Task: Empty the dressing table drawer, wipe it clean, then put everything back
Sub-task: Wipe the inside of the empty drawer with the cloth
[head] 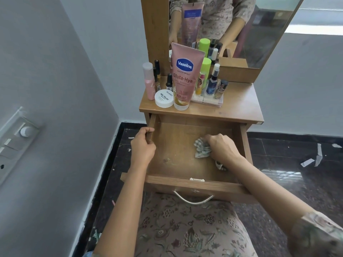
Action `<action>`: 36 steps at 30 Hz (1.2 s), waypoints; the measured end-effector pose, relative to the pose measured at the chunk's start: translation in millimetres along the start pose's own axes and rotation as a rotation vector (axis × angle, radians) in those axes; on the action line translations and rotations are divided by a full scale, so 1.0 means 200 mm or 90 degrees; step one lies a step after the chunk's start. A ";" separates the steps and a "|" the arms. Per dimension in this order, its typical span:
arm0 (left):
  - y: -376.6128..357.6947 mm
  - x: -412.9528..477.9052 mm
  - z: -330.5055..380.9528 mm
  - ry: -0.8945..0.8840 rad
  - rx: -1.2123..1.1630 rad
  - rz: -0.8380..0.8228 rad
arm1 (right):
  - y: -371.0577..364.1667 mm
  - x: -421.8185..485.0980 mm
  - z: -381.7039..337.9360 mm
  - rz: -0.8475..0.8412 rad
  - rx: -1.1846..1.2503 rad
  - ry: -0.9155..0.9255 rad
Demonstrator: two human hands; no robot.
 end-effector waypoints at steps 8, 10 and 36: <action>0.00 0.00 -0.01 0.004 -0.006 0.002 | -0.13 -0.13 0.05 -0.194 0.082 0.050; 0.00 0.00 -0.01 0.007 -0.013 0.009 | -0.12 -0.10 0.10 -0.161 0.071 0.019; 0.00 0.01 -0.02 -0.010 -0.017 0.026 | -0.02 0.07 0.02 -0.091 0.056 0.156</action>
Point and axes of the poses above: each hand's wrist, its own x-axis towards the middle knuckle, its own y-axis out of the back of the hand, z = x × y, the point moved 4 cm from there along x, towards the middle knuckle, and after that the axes turned 5 degrees about z, right-handed, at the moved point
